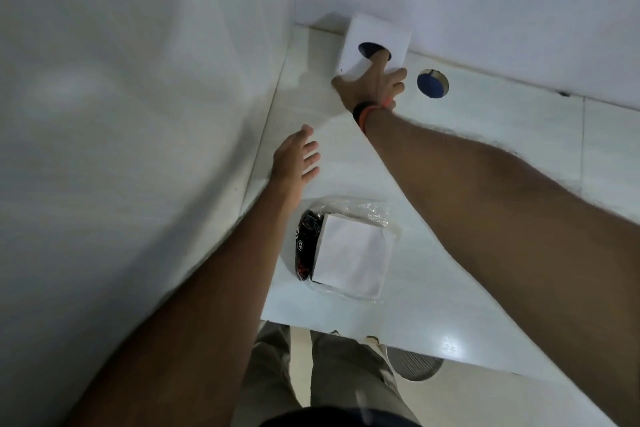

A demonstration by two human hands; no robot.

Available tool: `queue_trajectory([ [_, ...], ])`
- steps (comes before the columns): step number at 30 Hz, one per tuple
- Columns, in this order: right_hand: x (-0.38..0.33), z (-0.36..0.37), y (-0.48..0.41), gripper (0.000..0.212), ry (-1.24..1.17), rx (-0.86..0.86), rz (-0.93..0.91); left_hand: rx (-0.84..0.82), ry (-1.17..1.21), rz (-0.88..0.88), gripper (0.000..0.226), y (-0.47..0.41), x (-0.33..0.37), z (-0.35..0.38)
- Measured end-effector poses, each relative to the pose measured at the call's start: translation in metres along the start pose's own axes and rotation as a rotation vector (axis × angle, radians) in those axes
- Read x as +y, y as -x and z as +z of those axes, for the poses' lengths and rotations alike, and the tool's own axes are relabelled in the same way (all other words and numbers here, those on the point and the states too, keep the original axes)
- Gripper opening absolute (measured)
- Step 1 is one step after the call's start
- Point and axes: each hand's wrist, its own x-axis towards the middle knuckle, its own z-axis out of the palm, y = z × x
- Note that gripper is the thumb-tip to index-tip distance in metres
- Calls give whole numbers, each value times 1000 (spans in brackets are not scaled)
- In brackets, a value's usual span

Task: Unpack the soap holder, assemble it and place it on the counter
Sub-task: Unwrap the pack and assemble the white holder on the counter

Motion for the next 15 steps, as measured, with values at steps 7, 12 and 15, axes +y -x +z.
queue_trajectory([
  [7,18,-36,32,64,-131,-118,15,-64,-2,-26,52,0,8,12],
  [12,28,-74,70,64,-627,-433,192,-224,28,-61,65,2,7,23],
  [15,46,-89,84,52,-708,-554,298,-339,-10,-112,79,7,10,30],
])
